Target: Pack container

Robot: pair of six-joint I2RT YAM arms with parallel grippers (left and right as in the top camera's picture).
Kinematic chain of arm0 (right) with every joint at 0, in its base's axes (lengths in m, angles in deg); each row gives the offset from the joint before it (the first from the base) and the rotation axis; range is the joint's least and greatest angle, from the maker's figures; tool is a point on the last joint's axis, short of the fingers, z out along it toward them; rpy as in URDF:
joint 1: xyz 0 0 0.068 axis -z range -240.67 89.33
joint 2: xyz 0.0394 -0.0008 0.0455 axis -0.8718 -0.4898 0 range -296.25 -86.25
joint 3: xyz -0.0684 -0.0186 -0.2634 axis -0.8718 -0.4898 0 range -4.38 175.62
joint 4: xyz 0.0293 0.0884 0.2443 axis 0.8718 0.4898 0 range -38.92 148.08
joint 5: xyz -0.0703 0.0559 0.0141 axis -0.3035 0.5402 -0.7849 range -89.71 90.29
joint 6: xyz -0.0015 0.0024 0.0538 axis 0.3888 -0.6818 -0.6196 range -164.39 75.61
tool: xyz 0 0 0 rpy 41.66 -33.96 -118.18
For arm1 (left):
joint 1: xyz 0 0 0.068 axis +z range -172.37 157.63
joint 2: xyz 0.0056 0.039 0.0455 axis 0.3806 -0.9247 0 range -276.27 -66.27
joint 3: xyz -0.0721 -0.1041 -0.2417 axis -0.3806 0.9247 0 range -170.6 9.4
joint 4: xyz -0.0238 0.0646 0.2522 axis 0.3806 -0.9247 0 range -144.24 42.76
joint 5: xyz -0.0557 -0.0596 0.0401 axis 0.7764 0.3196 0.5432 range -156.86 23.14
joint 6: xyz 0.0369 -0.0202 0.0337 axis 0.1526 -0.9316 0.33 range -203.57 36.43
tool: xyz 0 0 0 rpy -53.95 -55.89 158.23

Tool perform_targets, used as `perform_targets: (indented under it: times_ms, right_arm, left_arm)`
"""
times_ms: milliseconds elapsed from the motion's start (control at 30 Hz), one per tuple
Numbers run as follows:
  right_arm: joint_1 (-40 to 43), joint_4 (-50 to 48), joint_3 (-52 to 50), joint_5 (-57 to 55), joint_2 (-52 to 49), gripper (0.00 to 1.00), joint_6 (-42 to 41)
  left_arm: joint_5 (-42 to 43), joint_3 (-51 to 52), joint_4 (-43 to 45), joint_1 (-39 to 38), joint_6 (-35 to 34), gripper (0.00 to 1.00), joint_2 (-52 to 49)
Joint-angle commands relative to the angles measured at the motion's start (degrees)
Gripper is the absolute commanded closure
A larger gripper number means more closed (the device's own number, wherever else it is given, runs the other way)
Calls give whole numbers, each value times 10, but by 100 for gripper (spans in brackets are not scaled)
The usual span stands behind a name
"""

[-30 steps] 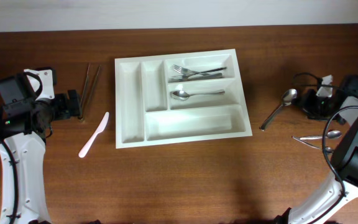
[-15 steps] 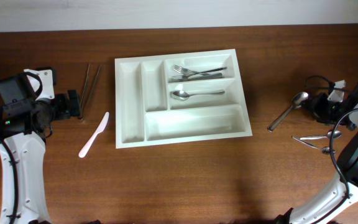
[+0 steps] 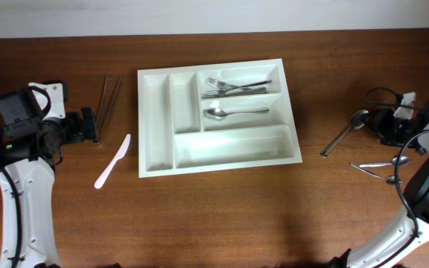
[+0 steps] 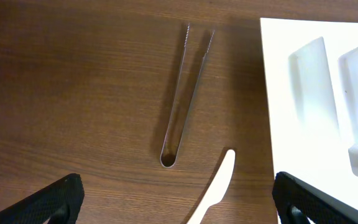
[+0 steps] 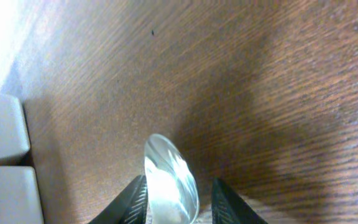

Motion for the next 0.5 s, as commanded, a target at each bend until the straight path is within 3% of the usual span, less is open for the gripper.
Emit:
perform_targets:
  times_ms: [0,367,467]
  right_arm:
    - [-4,-15,-6,2,-7,67,4]
    - [-15,-21,-6,4,-31,68,4]
    - [-19,-21,-6,5,-37,80,0]
  left_arm:
    - [6,-12,2,2,7,1,-2]
    - [6,-12,2,2,7,1,-2]
    - [6,-12,2,2,7,1,-2]
